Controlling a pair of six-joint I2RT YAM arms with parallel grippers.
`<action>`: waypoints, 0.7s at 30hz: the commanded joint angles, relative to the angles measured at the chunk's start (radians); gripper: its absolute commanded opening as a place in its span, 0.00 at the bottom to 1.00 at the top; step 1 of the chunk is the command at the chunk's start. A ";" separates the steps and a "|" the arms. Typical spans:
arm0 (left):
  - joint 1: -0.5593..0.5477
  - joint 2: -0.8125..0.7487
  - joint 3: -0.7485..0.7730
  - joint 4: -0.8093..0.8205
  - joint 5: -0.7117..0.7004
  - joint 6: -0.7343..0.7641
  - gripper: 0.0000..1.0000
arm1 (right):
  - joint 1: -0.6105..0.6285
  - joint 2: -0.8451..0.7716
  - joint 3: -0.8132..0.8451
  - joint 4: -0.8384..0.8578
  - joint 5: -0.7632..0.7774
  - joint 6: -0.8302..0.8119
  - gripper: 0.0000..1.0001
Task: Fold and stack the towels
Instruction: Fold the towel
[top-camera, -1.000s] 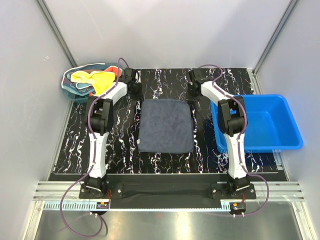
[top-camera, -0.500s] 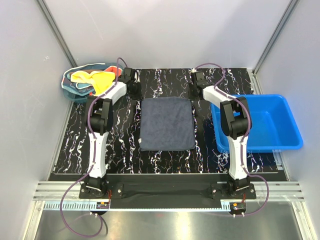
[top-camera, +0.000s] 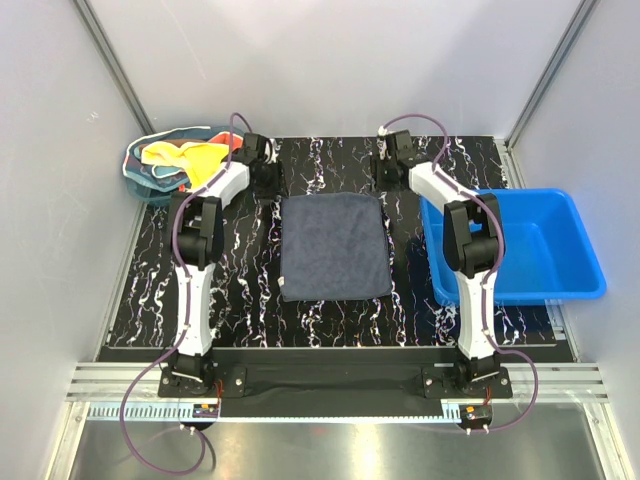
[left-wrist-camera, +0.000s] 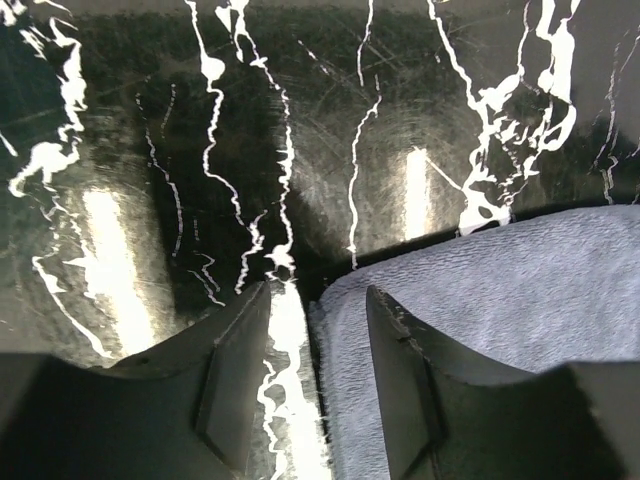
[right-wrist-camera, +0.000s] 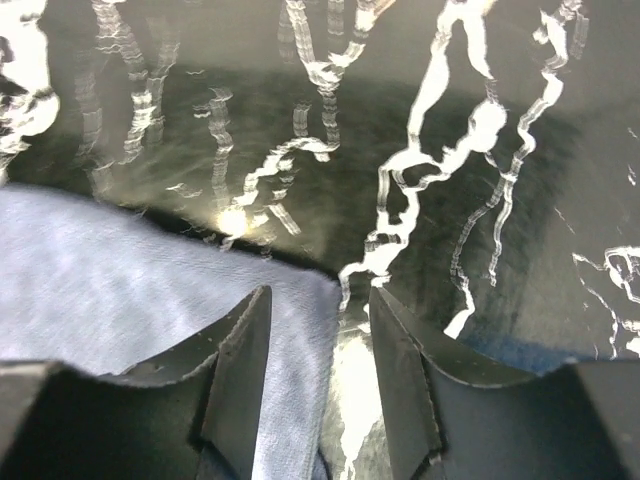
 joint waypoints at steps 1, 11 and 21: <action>0.019 -0.034 0.065 -0.013 0.042 0.059 0.50 | -0.029 0.021 0.134 -0.105 -0.195 -0.104 0.51; 0.034 0.047 0.163 -0.090 0.178 0.194 0.52 | -0.073 0.211 0.470 -0.512 -0.410 -0.331 0.41; 0.034 0.114 0.217 -0.148 0.183 0.207 0.45 | -0.081 0.329 0.580 -0.589 -0.457 -0.354 0.43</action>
